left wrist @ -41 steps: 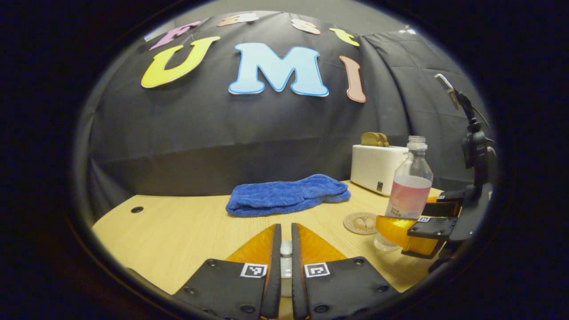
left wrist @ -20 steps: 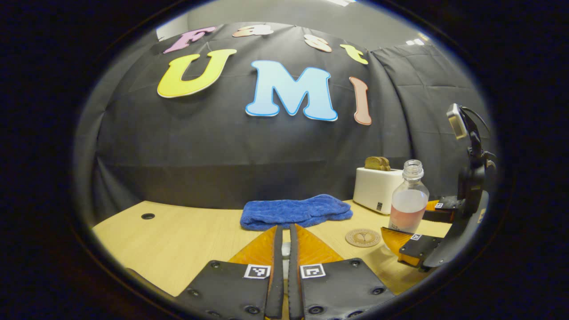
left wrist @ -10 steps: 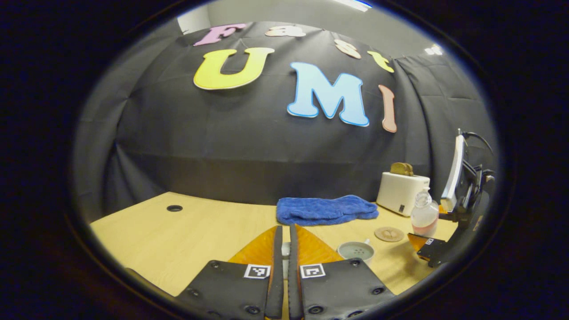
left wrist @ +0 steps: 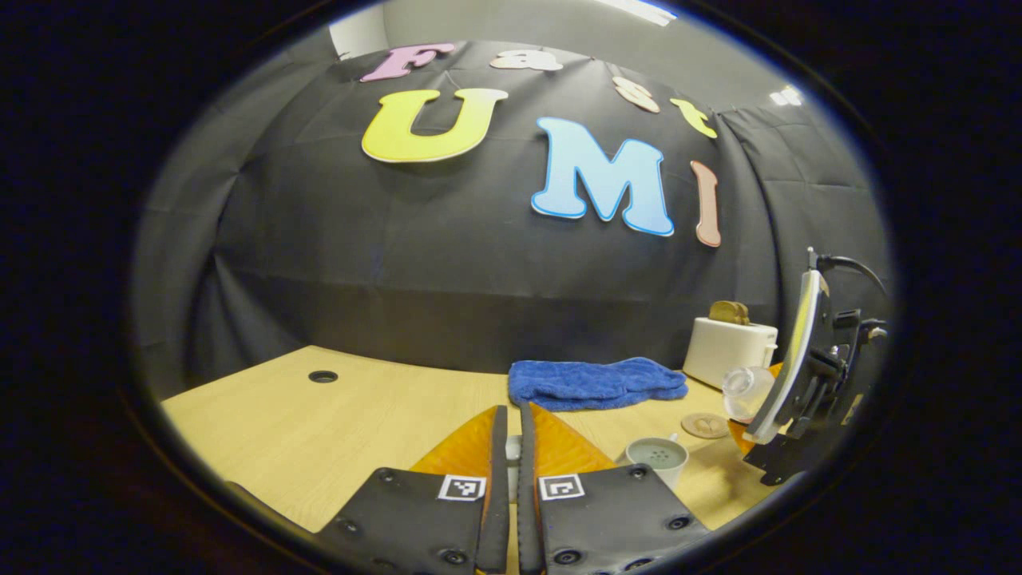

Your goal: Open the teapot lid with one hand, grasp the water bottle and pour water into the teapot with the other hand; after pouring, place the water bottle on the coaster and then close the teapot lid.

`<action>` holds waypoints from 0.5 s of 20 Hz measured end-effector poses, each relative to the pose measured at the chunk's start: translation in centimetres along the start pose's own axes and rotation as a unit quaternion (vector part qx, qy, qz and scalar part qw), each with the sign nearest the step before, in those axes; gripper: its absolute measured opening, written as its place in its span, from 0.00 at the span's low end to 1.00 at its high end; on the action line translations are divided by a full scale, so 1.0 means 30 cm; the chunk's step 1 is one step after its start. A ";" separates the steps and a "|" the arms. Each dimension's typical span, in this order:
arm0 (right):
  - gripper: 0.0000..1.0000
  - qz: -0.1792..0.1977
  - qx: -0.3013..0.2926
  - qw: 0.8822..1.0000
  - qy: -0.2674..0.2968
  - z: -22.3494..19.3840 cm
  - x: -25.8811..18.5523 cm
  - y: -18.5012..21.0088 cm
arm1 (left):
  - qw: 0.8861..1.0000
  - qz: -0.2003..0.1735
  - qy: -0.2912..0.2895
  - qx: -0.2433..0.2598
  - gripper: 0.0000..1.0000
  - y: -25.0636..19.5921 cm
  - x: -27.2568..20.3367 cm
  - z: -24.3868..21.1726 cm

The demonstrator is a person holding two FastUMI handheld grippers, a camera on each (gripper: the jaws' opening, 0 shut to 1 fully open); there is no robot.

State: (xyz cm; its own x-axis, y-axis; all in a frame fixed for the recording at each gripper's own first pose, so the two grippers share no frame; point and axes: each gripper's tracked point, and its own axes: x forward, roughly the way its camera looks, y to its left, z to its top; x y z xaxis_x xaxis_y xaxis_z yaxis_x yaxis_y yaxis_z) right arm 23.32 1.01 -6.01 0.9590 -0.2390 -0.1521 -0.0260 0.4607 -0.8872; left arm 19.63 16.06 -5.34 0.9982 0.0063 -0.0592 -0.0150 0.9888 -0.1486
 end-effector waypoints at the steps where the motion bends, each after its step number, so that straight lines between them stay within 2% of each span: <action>1: 0.77 -0.002 -0.014 1.000 -0.002 0.005 -0.002 0.000 | 1.000 0.001 0.000 0.001 0.11 0.004 0.000 0.001; 7: 0.77 -0.005 -0.086 0.996 -0.002 0.027 0.025 -0.012 | 1.000 -0.008 0.002 -0.007 0.11 -0.015 0.004 -0.008; 10: 0.77 -0.008 -0.134 0.991 -0.016 0.056 0.031 -0.026 | 1.000 -0.009 0.005 -0.007 0.11 -0.016 0.009 -0.012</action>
State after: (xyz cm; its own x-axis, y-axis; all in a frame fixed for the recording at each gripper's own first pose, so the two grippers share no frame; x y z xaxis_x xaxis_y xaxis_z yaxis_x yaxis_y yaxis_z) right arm 24.70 1.87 -4.71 0.9683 -0.2149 -0.1275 -0.0809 0.2132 -0.9737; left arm 19.90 15.53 -5.65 0.9977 -0.0128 -0.0672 0.0016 0.9864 -0.1642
